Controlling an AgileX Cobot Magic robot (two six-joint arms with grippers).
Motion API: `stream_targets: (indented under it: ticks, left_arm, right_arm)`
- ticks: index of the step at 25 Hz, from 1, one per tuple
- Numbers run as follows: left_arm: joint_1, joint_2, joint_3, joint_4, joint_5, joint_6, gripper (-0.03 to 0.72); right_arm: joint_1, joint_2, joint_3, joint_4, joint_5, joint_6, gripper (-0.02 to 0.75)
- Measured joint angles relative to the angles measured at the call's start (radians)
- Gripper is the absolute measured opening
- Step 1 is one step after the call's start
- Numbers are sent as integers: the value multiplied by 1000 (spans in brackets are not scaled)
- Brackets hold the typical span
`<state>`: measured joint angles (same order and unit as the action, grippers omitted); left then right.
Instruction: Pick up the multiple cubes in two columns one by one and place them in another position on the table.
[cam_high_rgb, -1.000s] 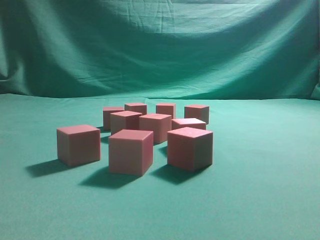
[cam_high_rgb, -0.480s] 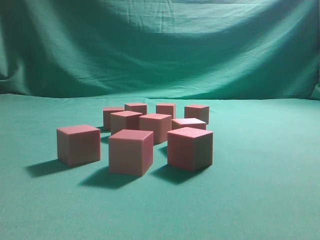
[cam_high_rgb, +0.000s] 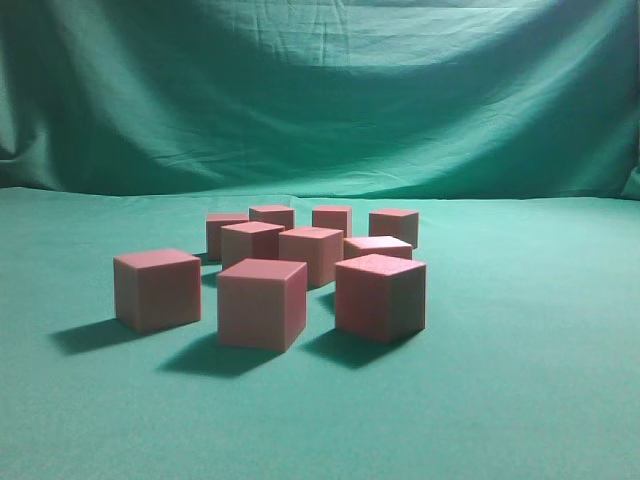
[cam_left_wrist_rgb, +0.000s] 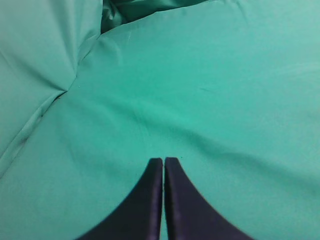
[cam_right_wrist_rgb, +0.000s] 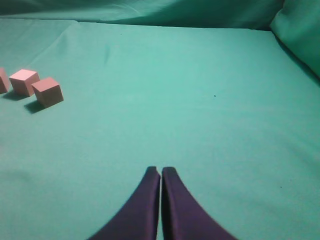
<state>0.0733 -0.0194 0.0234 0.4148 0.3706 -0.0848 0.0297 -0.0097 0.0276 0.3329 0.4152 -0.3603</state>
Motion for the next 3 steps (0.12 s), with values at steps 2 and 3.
stream_targets:
  ticks: [2, 3]
  left_arm:
    - [0, 0, 0, 0, 0, 0, 0]
    - [0, 0, 0, 0, 0, 0, 0]
  right_arm:
    - [0, 0, 0, 0, 0, -2, 0]
    - [0, 0, 0, 0, 0, -2, 0]
